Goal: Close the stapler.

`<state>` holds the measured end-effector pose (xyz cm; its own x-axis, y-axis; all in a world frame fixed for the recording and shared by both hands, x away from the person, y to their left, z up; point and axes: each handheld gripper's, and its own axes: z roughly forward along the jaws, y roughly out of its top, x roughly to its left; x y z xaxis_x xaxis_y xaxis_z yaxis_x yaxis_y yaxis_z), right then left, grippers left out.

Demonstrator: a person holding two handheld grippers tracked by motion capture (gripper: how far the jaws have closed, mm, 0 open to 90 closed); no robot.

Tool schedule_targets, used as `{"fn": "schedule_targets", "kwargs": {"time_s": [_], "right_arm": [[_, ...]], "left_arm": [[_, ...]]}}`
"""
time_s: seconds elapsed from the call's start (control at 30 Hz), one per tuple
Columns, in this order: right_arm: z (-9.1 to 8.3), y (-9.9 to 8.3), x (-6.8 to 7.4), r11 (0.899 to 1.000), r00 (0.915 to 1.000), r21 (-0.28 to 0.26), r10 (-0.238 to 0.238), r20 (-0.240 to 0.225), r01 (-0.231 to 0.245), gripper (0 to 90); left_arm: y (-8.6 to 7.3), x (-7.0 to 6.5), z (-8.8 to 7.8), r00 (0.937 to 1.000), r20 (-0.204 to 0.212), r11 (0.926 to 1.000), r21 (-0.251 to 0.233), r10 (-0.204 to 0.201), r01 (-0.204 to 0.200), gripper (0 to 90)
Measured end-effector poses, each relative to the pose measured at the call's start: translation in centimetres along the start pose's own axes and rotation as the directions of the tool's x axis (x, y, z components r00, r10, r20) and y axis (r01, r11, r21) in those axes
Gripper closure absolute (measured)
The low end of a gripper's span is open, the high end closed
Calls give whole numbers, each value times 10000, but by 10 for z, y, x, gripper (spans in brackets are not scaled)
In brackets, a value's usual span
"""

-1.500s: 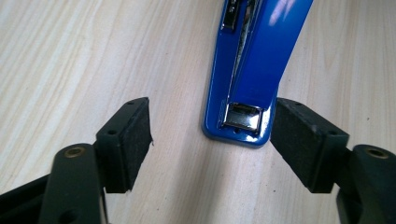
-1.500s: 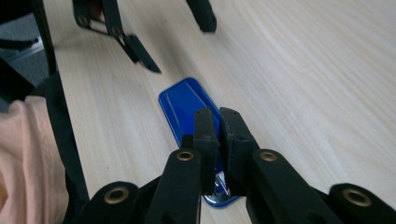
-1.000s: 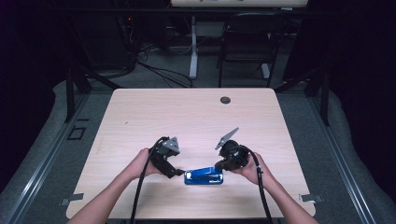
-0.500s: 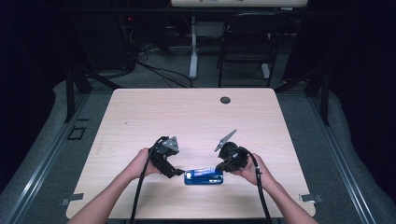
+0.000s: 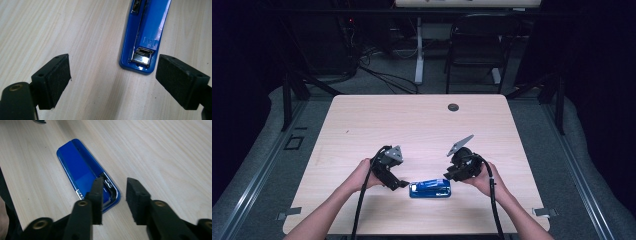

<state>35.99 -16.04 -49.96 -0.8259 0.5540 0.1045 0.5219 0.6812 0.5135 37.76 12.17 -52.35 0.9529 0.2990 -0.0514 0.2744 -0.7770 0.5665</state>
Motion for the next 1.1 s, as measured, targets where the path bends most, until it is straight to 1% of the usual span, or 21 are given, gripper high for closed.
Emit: {"fn": "schedule_targets", "kwargs": {"time_s": [0.07,0.1,0.23,0.3,0.33,0.37,0.43,0.47,0.5,0.6,0.73,0.83,0.9,0.93,0.97,1.0,1.07,1.1], "right_arm": [[-3,0,-3,10000,9997,-1,-23,254,23,573],[-5,0,-5,10000,9996,-57,37,297,-35,525],[-12,-3,-12,9995,9972,-249,231,716,-214,372],[-16,-5,-16,9989,9952,-328,353,916,-324,317],[-18,-6,-18,9985,9942,-379,436,981,-400,271],[-20,-7,-20,9978,9920,-491,509,1154,-455,236],[-24,-10,-26,9962,9886,-641,665,1351,-582,202],[-25,-11,-29,9948,9862,-718,819,1437,-721,176],[-27,-13,-33,9941,9842,-732,902,1522,-797,162],[-32,-19,-44,9906,9746,-844,1215,1881,-1072,151],[-35,-28,-57,9846,9623,-950,1645,2166,-1469,138],[-36,-33,-65,9780,9532,-956,2027,2245,-1854,122],[-36,-36,-69,9758,9505,-959,2136,2256,-1965,119],[-36,-37,-70,9759,9503,-870,2147,2255,-1999,117],[-35,-38,-71,9750,9473,-863,2198,2332,-2050,117],[-34,-39,-72,9745,9463,-825,2227,2346,-2089,114],[-32,-40,-74,9760,9486,-669,2173,2302,-2074,108],[-31,-40,-74,9757,9470,-652,2190,2350,-2094,107]], "left_arm": [[0,0,0,10000,-54,10000,-13,-30,30,126],[0,1,-1,10000,-77,10000,1,-48,48,126],[-1,2,-1,9997,-201,9999,-31,-121,121,121],[-2,3,-2,9995,-265,9999,-53,-148,146,117],[-2,3,-2,9995,-275,9998,-69,-172,170,115],[-3,3,-2,9992,-352,9998,-72,-205,202,113],[-4,5,-3,9988,-418,9996,-90,-264,261,110],[-4,6,-3,9985,-464,9995,-77,-306,303,110],[-5,7,-3,9981,-507,9993,-85,-359,355,108],[-7,10,-4,9971,-600,9989,-62,-468,465,104],[-10,14,-4,9953,-707,9978,-96,-655,650,98],[-12,16,-5,9940,-774,9970,-140,-770,761,93],[-13,18,-4,9935,-763,9963,-168,-850,840,93],[-14,19,-4,9932,-769,9961,-144,-876,867,93],[-14,20,-4,9930,-787,9961,-122,-885,878,92],[-15,21,-3,9926,-794,9958,-75,-915,912,91],[-17,23,-1,9914,-806,9946,-51,-1033,1032,87],[-18,24,-1,9906,-836,9941,-41,-1082,1082,86]]}}
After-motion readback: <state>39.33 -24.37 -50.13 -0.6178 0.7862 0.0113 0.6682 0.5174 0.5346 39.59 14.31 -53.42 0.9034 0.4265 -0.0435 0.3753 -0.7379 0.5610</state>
